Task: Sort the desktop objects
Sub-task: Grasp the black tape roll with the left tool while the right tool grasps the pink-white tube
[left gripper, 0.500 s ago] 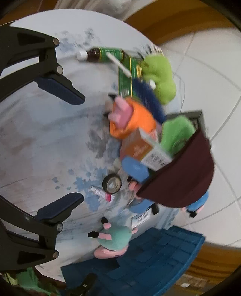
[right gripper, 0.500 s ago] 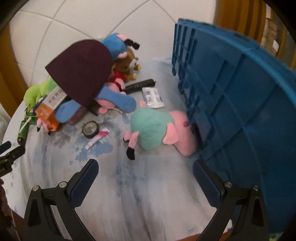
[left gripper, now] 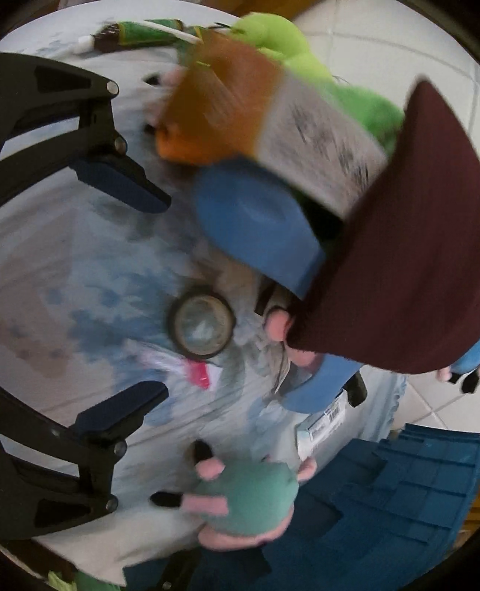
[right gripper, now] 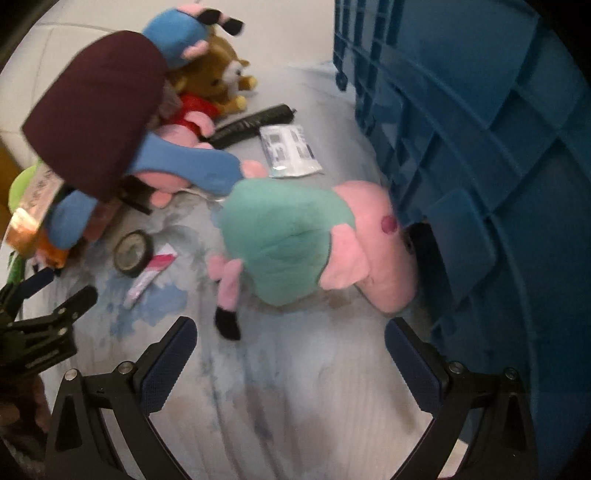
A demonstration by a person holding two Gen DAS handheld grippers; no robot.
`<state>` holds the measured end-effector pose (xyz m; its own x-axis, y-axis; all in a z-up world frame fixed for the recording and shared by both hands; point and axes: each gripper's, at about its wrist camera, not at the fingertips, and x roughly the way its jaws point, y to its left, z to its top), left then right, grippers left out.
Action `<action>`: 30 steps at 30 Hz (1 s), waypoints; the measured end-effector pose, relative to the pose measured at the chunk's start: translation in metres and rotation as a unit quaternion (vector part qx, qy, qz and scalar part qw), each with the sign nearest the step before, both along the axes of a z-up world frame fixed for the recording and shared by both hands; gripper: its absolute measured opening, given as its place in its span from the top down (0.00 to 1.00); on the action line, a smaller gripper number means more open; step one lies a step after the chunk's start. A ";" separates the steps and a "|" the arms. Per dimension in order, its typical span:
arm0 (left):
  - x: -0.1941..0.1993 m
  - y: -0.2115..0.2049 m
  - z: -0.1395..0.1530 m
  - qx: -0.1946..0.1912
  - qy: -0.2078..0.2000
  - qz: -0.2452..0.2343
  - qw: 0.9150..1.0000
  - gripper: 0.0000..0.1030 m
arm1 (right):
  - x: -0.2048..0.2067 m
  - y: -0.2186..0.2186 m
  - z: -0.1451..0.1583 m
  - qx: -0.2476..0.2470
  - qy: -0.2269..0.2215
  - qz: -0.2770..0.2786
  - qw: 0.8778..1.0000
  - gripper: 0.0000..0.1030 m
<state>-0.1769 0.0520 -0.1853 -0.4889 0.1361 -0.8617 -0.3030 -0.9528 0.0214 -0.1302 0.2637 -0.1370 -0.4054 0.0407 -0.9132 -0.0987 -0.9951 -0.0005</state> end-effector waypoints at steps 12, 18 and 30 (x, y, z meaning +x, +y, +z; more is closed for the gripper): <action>-0.032 0.007 -0.035 0.006 -0.031 -0.002 0.999 0.46 | -0.027 -0.013 -0.007 -0.032 0.011 0.031 0.999 0.00; -0.003 -0.049 -0.028 0.008 -0.038 0.042 0.998 0.46 | -0.035 -0.065 -0.012 -0.052 -0.003 0.112 0.992 0.22; -0.009 -0.081 -0.035 0.021 -0.048 0.071 0.996 0.46 | -0.076 -0.134 -0.072 -0.073 -0.085 0.140 0.984 0.41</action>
<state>-0.1862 -0.0288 -0.2201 -0.4211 0.1089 -0.9004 -0.1631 -0.9857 -0.0429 -0.2060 0.1298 -0.2085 -0.2236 -0.1878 -0.9564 0.1694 -0.9738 0.1516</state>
